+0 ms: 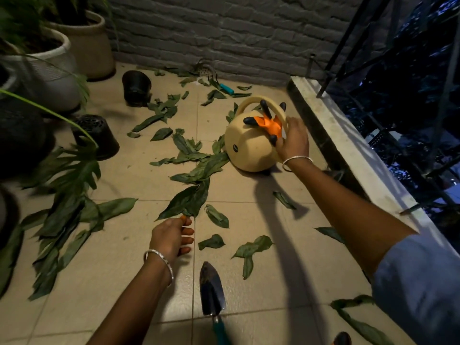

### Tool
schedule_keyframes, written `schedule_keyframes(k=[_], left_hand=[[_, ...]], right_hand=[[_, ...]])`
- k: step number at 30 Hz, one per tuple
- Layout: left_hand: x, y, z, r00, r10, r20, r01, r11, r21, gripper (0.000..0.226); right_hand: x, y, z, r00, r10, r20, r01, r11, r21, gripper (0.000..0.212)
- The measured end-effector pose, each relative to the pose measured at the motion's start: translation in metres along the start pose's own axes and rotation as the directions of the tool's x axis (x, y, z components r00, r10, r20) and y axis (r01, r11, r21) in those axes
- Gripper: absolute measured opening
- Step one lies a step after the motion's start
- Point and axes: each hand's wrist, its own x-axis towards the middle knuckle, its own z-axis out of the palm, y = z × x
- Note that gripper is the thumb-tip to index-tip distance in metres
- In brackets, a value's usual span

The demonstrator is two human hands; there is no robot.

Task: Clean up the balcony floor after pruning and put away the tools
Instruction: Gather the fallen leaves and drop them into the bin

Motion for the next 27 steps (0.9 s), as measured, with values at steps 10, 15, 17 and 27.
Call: schedule_keyframes(k=[10, 15, 17, 27], left_hand=[[-0.012, -0.041, 0.010, 0.991, -0.128, 0.029, 0.130, 0.987, -0.092, 0.024], [-0.018, -0.067, 0.019, 0.981, -0.188, 0.035, 0.191, 0.978, -0.089, 0.022], [-0.017, -0.078, 0.023, 0.980, -0.192, 0.055, 0.196, 0.977, -0.082, 0.020], [-0.030, -0.099, 0.039, 0.977, -0.150, 0.154, 0.173, 0.974, -0.146, 0.025]], right_hand=[[-0.194, 0.057, 0.029, 0.968, -0.025, 0.249, -0.045, 0.962, 0.269, 0.023], [-0.254, 0.100, 0.052, 0.889, -0.156, 0.430, 0.077, 0.978, 0.195, 0.049], [-0.259, 0.104, 0.058, 0.847, -0.178, 0.501, 0.140, 0.984, 0.111, 0.054], [-0.268, 0.048, 0.027, 0.940, 0.066, 0.336, -0.149, 0.962, 0.228, 0.015]])
